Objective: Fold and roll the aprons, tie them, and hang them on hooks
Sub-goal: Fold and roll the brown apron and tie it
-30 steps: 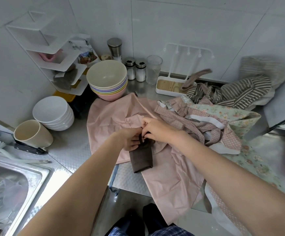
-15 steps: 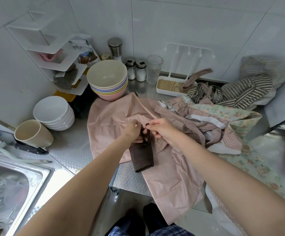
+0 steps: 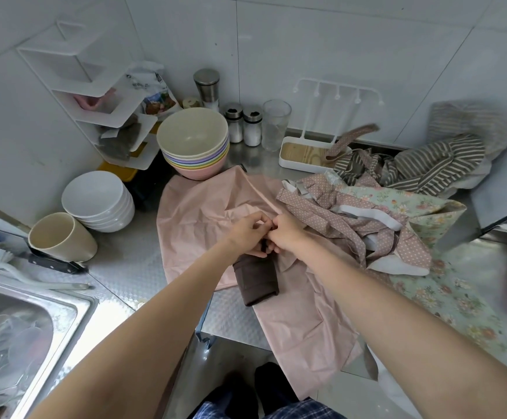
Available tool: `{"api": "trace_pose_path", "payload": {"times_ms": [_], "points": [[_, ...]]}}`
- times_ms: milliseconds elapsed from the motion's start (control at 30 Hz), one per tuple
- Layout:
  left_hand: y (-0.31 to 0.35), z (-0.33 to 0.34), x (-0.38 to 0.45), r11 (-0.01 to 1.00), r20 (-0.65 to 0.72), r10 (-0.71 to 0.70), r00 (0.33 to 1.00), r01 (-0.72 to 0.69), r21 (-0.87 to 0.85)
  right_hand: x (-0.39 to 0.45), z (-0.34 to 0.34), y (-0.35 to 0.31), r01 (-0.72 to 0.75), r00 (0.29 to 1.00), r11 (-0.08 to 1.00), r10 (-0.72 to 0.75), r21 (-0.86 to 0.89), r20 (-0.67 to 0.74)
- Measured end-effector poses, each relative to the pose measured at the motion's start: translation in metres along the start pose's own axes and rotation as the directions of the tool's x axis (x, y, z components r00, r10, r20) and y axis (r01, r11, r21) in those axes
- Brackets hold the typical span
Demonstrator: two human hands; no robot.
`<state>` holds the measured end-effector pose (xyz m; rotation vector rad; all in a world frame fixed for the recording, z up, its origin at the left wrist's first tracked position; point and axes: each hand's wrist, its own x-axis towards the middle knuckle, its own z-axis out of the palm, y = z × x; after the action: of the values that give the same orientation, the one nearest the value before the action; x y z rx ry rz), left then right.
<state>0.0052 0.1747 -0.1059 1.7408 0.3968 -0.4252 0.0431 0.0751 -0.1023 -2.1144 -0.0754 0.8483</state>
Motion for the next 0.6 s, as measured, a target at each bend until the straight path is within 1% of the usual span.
{"api": "trace_pose_path", "payload": {"times_ms": [67,133,167,200,267,333,367,433,500,567,600], "points": [[-0.003,-0.004,0.000,0.996,-0.024,-0.045,0.999,0.043,-0.074,0.005,0.000,0.004,-0.002,1.000,0.994,0.002,0.111,-0.003],[-0.008,-0.011,0.000,0.970,-0.035,-0.127,0.991,0.117,-0.215,0.006,-0.002,0.008,-0.037,0.999,0.956,0.034,0.292,0.015],[-0.010,-0.013,-0.001,0.955,-0.010,-0.153,0.988,0.145,-0.257,0.006,-0.004,0.011,-0.053,0.999,0.925,0.049,0.377,0.021],[-0.013,-0.015,-0.001,0.961,0.027,-0.151,0.988,0.153,-0.228,0.006,-0.006,0.015,-0.061,0.998,0.894,0.053,0.443,0.030],[-0.017,-0.017,-0.002,0.984,0.103,-0.130,0.986,0.141,-0.107,0.005,-0.011,0.018,-0.049,0.998,0.868,0.024,0.494,0.057],[-0.018,-0.017,-0.002,0.990,0.118,-0.114,0.987,0.122,-0.066,0.002,-0.016,0.021,-0.047,0.996,0.845,-0.002,0.533,0.092],[-0.019,-0.018,-0.001,0.990,0.116,-0.109,0.987,0.118,-0.074,0.001,-0.019,0.022,-0.060,0.993,0.827,-0.008,0.559,0.118],[-0.020,-0.019,-0.001,0.988,0.127,-0.112,0.986,0.124,-0.090,-0.001,-0.025,0.025,-0.078,0.982,0.818,-0.036,0.569,0.186],[-0.019,-0.018,-0.002,0.988,0.142,-0.123,0.982,0.135,-0.079,-0.004,-0.029,0.025,-0.088,0.965,0.855,-0.054,0.512,0.256],[-0.017,-0.016,-0.003,0.988,0.140,-0.137,0.981,0.145,-0.050,-0.003,-0.030,0.023,-0.056,0.963,0.922,-0.052,0.383,0.266],[-0.016,-0.015,-0.002,0.989,0.134,-0.142,0.981,0.147,-0.034,-0.001,-0.030,0.021,-0.017,0.968,0.961,-0.054,0.278,0.245]]}}
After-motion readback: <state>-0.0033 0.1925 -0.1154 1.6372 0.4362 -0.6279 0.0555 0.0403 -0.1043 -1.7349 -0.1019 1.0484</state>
